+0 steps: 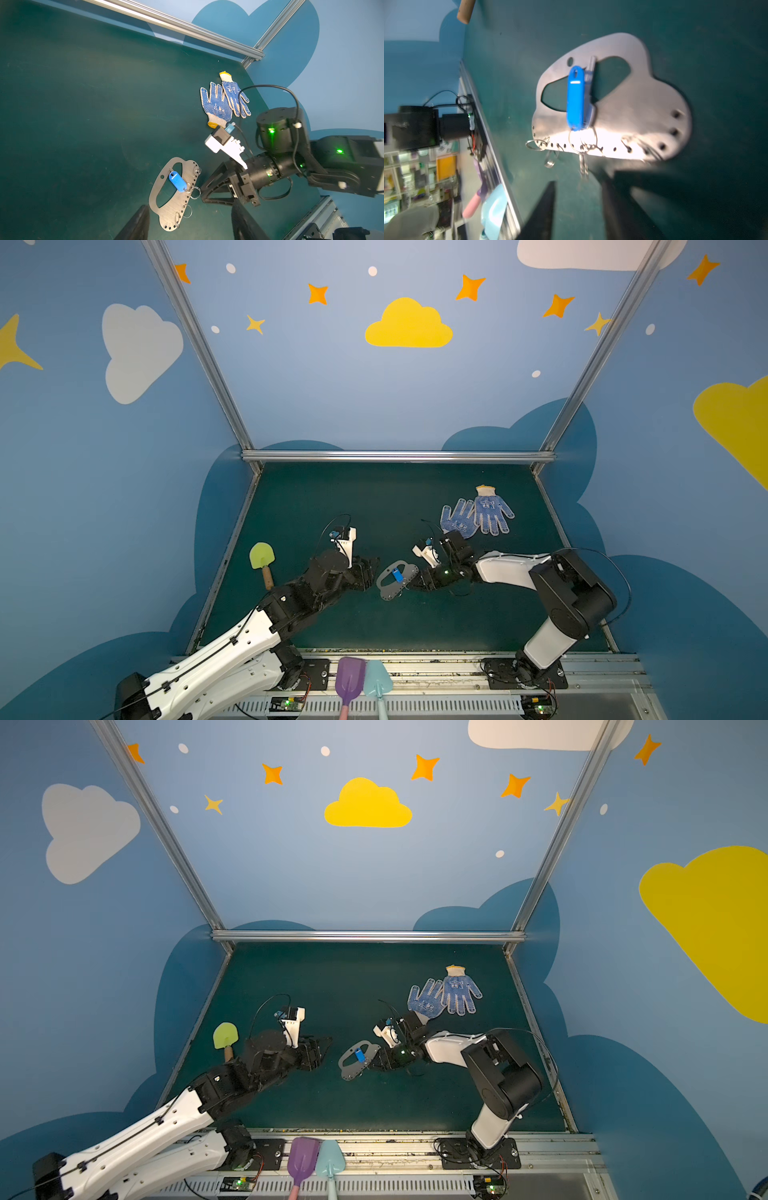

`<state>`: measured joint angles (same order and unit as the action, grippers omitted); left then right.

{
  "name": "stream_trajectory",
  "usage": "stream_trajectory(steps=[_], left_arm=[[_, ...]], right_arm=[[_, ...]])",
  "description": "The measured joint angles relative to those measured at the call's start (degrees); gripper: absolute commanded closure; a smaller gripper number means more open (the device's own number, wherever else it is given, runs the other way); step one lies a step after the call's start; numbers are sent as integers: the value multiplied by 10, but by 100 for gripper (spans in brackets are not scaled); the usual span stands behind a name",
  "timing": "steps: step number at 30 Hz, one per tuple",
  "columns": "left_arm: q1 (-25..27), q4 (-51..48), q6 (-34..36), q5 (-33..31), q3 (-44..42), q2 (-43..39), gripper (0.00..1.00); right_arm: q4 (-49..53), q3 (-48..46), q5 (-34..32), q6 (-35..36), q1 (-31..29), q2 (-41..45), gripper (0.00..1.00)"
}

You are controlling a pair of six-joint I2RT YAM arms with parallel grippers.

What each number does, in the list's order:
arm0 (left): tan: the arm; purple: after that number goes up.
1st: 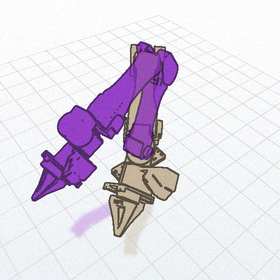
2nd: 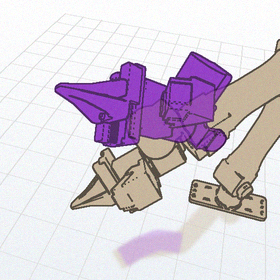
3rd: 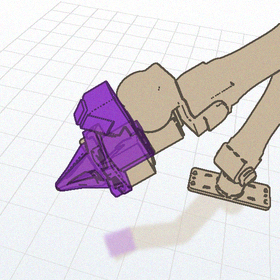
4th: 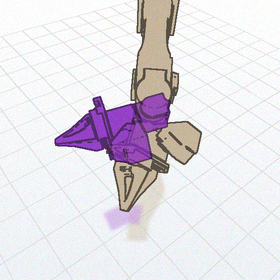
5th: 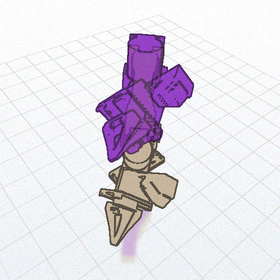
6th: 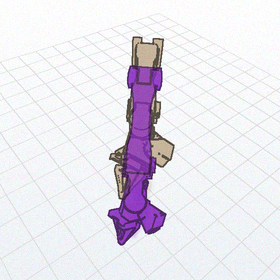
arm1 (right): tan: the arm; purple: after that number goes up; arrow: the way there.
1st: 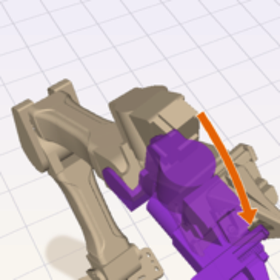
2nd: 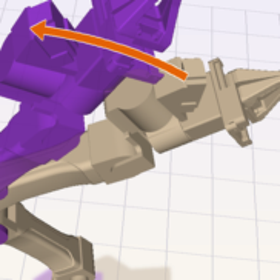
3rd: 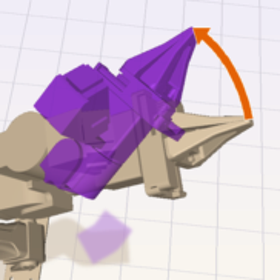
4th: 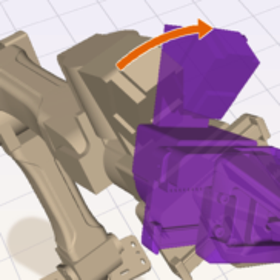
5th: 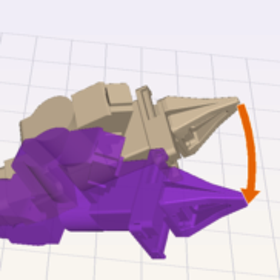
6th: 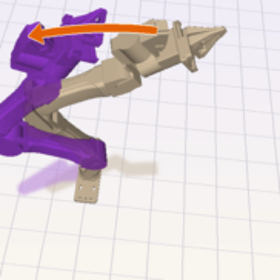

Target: Put the keys on the keyring

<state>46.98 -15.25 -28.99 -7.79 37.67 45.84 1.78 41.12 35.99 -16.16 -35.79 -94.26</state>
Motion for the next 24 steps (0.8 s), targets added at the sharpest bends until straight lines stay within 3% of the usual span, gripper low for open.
stream_trajectory(steps=[5, 6, 7, 12, 17, 24], left_arm=[[0, 1, -3, -1, 0, 3, 25], [0, 0, -3, -3, 1, 3, 17], [-1, -2, -5, -5, 2, 3, 1], [-5, -24, -18, -34, 31, 8, 0], [-36, -97, -44, -104, 94, 28, 0], [-153, -154, -41, -190, 144, 72, 0]], right_arm=[[27, -23, -38, 2, 14, 88, 10], [42, -29, -51, 3, 19, 114, 10], [61, -32, -64, 5, 24, 140, 10], [169, -16, -167, 16, 43, 280, 10], [236, 21, -321, 21, 56, 397, 6], [200, 38, -550, 52, 102, 399, 5]])
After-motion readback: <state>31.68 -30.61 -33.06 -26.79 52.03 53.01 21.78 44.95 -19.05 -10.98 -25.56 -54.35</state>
